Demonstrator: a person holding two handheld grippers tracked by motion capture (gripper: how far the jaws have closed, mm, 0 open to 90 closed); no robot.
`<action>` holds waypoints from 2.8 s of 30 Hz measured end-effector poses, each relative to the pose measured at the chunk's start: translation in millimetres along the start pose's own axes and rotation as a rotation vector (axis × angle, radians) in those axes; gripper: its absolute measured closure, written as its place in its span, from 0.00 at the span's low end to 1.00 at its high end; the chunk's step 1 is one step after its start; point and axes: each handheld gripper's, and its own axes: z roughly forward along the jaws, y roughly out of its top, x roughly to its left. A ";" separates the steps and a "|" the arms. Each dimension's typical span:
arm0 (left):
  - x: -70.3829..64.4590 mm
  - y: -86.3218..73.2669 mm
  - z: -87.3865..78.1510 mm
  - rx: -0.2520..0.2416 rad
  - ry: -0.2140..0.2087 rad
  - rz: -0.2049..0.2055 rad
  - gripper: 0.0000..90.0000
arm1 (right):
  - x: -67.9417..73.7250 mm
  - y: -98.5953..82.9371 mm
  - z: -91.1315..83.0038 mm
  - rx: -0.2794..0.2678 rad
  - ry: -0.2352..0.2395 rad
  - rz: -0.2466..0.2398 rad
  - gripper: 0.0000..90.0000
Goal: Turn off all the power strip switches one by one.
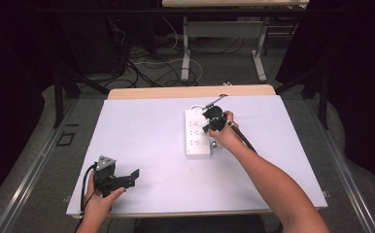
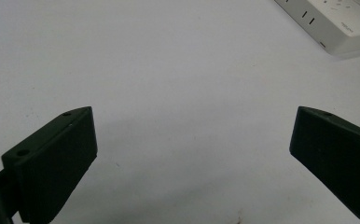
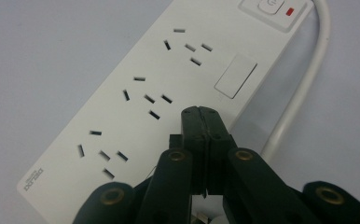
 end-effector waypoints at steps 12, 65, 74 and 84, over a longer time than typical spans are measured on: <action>-0.3 -0.4 0.1 -0.001 0.002 0.000 0.01 | 0.9 -3.5 3.3 0.005 0.011 -0.007 1.00; -0.5 0.3 0.1 0.006 0.000 0.003 0.01 | 25.0 -16.1 -15.4 0.014 0.059 -0.102 1.00; -0.2 0.4 0.0 0.010 0.001 0.010 0.01 | 27.8 -21.6 -17.1 0.040 0.060 -0.126 1.00; -0.4 0.1 0.4 0.006 0.003 0.006 0.01 | 25.4 -26.4 -17.5 0.050 0.056 -0.102 1.00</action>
